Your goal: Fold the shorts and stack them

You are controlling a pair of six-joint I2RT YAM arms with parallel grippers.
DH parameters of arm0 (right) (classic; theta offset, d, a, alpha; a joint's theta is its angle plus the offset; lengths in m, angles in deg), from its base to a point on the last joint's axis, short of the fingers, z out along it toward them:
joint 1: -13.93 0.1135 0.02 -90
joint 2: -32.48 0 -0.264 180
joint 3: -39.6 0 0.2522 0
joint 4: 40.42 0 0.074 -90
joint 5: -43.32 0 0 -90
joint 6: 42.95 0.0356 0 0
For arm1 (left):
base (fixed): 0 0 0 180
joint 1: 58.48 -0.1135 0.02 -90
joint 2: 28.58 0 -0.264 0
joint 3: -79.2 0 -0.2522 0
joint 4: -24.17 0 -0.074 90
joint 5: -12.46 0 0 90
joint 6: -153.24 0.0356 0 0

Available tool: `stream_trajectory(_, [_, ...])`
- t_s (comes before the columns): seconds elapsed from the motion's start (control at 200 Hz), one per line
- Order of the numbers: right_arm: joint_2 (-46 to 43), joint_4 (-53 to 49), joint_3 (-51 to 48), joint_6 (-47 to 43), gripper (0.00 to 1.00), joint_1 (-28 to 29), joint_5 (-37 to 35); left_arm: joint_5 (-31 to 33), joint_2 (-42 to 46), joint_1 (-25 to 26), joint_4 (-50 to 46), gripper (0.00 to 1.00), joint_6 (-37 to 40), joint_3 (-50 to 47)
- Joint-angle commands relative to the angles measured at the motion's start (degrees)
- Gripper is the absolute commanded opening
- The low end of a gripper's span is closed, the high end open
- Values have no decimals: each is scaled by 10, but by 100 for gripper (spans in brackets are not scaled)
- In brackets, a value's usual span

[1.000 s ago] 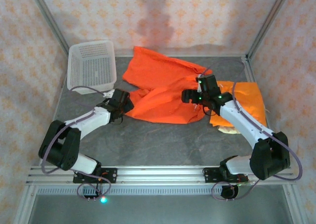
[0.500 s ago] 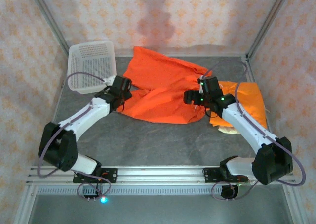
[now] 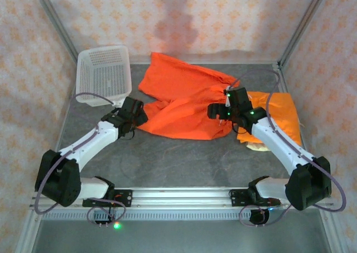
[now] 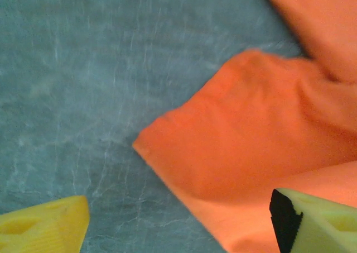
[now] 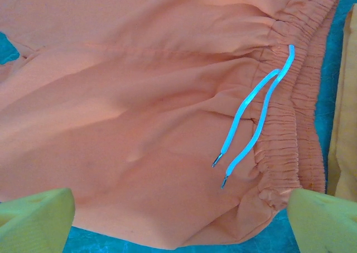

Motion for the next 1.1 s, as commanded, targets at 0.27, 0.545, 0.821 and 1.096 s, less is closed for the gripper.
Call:
stream_trajectory(0.27, [-24,-8,-14,-5,98,-1,-2,-55,-95,-21,127,86,-10,-8])
stream_trajectory(0.545, [-26,-15,-9,1,98,-1,0,-68,-182,-21,142,61,-13,34])
stream_trajectory(0.821, [-38,-27,-19,-2,98,-1,-14,-40,-155,-20,108,4,-10,56])
stream_trajectory(1.096, [-37,-31,-21,2,98,-1,-23,44,-16,1,-99,0,22,151])
